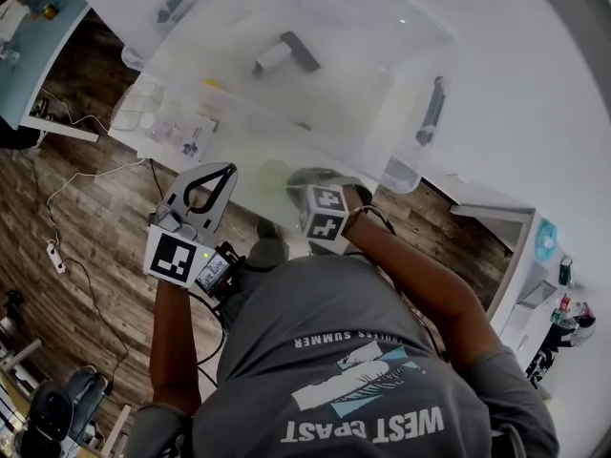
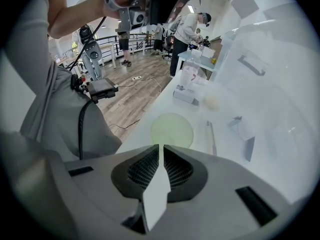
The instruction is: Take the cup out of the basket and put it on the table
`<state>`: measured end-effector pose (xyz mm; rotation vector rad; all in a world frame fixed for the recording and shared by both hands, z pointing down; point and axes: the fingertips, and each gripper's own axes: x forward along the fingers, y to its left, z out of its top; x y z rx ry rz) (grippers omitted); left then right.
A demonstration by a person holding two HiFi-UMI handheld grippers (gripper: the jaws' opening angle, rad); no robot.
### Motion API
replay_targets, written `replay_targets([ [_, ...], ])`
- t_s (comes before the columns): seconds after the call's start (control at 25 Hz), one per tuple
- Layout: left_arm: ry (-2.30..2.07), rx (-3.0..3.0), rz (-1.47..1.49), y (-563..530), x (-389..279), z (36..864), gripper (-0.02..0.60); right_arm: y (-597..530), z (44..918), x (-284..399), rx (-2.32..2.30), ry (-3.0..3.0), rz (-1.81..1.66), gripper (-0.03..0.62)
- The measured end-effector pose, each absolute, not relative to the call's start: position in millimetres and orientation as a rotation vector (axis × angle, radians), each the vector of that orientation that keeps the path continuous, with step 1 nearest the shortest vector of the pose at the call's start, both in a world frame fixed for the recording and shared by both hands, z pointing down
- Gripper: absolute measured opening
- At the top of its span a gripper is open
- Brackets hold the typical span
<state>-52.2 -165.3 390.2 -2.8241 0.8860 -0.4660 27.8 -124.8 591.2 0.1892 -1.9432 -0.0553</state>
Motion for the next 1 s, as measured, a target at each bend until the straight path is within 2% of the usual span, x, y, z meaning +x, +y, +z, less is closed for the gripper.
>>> replay_targets([
  [0.4,0.889,-2.826,-0.453,-178,-62,389,0.009,-126,554,22,0.235,-2.039,-0.001,0.038],
  [0.64,0.852,-2.805,-0.417,-171,-59,367,0.009,-126,451,3,0.415,-2.369,0.049,0.023],
  [1.0,0.754,-2.737,-0.389,-133,-47,314,0.009,-105,290,-2,0.668,-2.657,-0.228,0.011],
])
